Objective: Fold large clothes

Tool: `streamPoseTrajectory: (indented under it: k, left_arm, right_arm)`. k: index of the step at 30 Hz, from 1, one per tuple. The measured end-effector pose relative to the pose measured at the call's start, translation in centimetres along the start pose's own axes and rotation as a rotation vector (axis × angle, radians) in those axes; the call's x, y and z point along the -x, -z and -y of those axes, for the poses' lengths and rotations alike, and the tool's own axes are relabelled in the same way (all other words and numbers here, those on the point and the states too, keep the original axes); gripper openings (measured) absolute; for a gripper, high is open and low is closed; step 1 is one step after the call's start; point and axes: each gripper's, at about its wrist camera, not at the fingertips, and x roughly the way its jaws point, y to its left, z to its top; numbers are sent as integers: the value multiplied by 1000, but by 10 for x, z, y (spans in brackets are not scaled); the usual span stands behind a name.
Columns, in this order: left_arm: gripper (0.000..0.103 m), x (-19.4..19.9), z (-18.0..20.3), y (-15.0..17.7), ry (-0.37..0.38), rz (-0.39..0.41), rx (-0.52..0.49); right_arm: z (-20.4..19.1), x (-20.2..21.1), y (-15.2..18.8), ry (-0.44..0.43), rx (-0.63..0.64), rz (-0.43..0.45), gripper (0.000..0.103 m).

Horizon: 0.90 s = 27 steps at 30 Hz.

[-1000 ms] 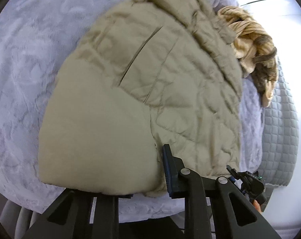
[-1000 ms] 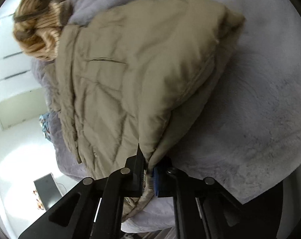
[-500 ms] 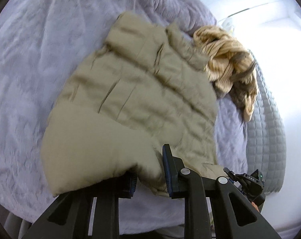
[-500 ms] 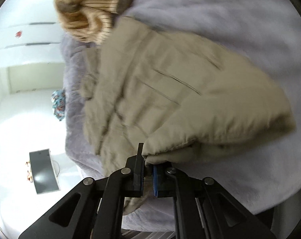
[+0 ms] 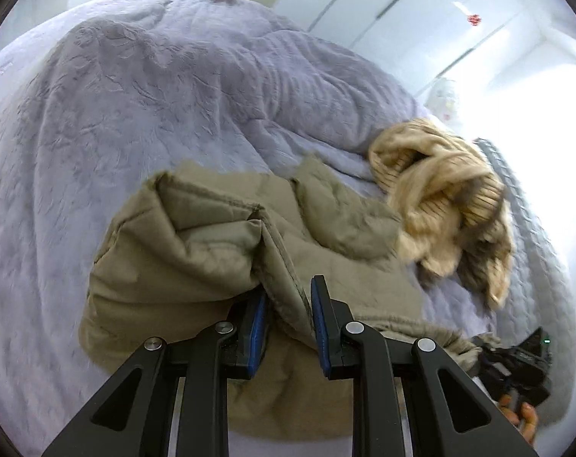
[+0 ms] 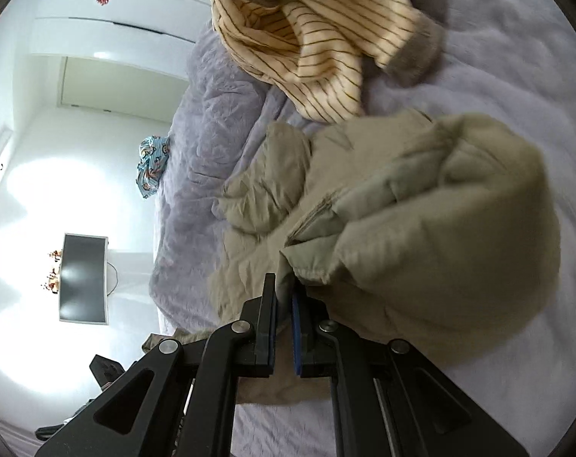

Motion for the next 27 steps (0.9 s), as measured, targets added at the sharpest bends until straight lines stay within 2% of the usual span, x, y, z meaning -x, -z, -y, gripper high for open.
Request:
streamPoseTrajectory:
  k: [4,14,18,20,21,22,23,25,26,27]
  left_arm:
    - [24,-43,-3,-27,-49,3,-2]
    - [24,-134,-20,-62,-168,-10,-155]
    - [25,-144,-35,-67,-167,1,-129]
    - [26,-137,-35,-67,-182,15,-153]
    - [40,-130,-34,-66,-191,22,-172]
    - [66,-124,-31,-64,-198,34,-196]
    - [74,-112,-28,-62,-203,68,-224]
    - [76,-94,-19,-56,-181,94,-287]
    - [76,-90,-16,-54,-174,85,-308]
    - [76,-87,-13,-50,-168,72,-329]
  right_arm:
    - [-1,-40,-38,27,13,-15,7]
    - [42,-119,-84,135,-37,45,7]
    - [52,-136,-89,147,-55,53,7]
    - [50,-136,-88,162,-46,56,8]
    - [47,-136,-88,170,-37,53,9]
    - [42,-135,-89,179,-16,42,11]
    - [38,-135,-89,186,0,35,11]
    - [27,-128,-89,197,48,22,12]
    - [21,-123,-87,202,78,19,16]
    - [16,-117,-83,205,106,20,28]
